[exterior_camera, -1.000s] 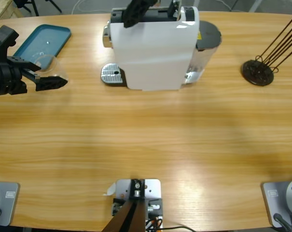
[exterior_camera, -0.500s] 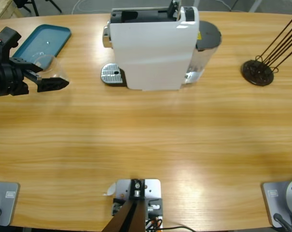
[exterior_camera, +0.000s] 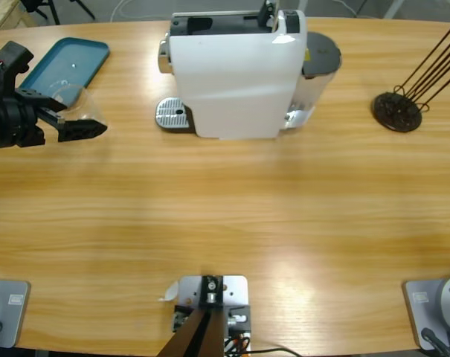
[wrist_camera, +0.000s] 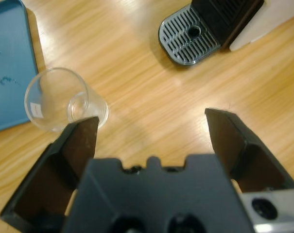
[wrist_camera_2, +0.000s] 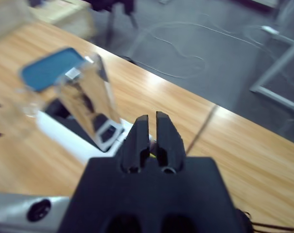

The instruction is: Pour coffee

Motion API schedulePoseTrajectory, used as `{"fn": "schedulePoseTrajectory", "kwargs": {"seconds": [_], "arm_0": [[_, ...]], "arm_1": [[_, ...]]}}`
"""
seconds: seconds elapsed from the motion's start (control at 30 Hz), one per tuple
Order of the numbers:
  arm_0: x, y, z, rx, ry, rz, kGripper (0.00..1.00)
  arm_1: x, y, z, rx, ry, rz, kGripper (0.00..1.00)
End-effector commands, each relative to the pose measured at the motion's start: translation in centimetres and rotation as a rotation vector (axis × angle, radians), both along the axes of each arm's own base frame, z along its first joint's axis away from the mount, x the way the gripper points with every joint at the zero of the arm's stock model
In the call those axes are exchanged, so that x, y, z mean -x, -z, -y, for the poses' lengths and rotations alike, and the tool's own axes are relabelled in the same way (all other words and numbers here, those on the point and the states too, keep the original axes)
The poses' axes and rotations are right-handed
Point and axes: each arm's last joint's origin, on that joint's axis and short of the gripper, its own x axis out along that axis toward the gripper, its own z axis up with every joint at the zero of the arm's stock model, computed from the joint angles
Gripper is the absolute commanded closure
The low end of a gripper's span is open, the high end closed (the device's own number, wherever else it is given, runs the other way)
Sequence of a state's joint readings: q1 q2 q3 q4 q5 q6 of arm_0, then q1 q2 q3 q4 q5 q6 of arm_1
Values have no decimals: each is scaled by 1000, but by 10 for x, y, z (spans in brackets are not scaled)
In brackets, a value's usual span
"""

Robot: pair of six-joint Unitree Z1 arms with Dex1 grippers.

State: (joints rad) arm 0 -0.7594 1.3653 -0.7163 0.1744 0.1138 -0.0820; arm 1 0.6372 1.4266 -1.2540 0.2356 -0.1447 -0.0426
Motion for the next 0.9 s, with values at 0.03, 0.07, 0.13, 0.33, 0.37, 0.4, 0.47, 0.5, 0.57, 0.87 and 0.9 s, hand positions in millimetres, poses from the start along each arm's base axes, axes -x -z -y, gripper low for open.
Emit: {"fn": "schedulePoseTrajectory", "kwargs": {"seconds": [0.03,0.07,0.13,0.33,0.37,0.4,0.47,0.5,0.57,0.87,0.9], "arm_0": [[-3,10,6,-19,10,-33,59],[-3,10,6,-20,10,-34,59],[-4,10,6,-21,10,-35,59],[-5,12,8,-26,10,-40,59],[-5,12,8,-27,10,-41,59],[-5,12,8,-28,10,-41,59],[-6,13,8,-30,10,-43,59],[-6,13,9,-31,10,-45,59],[-7,14,10,-35,10,-49,59],[-8,15,11,-38,11,-54,59],[-8,16,11,-38,11,-54,59]], "arm_1": [[-11,38,-58,278,23,13,1000],[-11,40,-65,313,13,27,1000],[-12,42,-77,372,-5,53,1000],[-19,35,-92,461,-34,116,1000],[-20,34,-94,465,-38,121,1000],[-19,33,-96,465,-44,124,1000],[-17,31,-101,467,-57,128,1000],[-14,30,-105,468,-64,132,1000],[-9,27,-114,467,-75,142,1000],[-8,44,-152,456,-92,108,1000],[-9,48,-155,452,-95,101,1000]]}}
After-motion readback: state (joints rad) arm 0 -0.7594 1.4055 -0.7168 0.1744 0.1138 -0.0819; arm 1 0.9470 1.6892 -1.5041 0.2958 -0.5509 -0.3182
